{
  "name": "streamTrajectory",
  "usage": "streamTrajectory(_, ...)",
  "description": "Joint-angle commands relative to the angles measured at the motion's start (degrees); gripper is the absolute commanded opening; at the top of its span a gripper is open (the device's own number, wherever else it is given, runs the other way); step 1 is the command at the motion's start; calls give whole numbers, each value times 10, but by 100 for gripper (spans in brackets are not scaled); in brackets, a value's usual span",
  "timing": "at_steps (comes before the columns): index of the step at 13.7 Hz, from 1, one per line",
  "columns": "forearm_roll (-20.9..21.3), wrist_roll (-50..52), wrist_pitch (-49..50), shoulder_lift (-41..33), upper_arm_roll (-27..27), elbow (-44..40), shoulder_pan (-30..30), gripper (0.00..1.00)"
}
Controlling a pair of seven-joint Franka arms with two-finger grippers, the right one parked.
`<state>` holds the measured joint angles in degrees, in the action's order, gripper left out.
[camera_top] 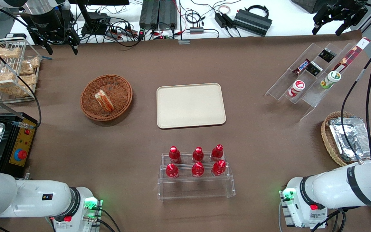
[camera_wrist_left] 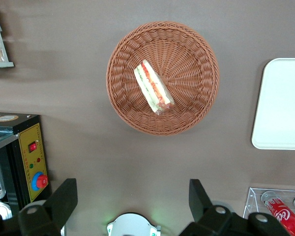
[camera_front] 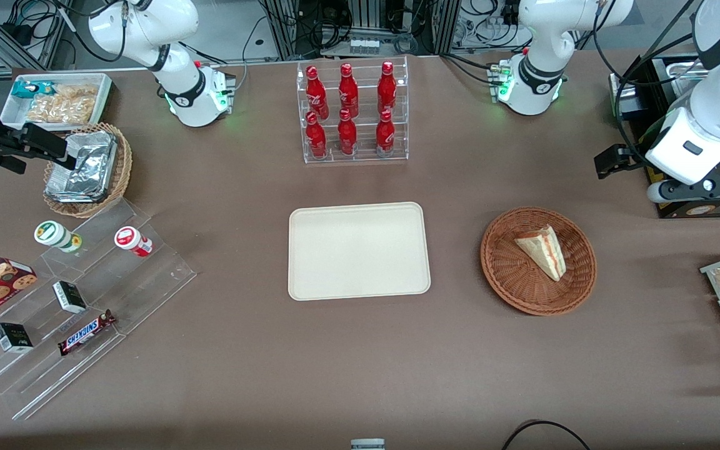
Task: Place sandwich from basket to tray
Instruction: 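Move the left gripper over the wrapped sandwich in the wicker basket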
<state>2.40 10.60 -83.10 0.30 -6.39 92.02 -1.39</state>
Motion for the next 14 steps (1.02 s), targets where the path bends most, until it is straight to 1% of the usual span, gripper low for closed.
streamTrajectory(1,2,-8,-7,-1,7,3,-11,100)
streamTrajectory(3,1,-8,-10,3,6,20,-10,100)
streamTrajectory(5,2,-31,-28,22,7,49,-7,100)
streamTrajectory(6,4,-44,-67,23,8,81,-6,100)
streamTrajectory(10,5,-45,-218,14,9,212,-5,100)
streamTrajectory(14,4,-39,-369,15,9,315,-4,100)
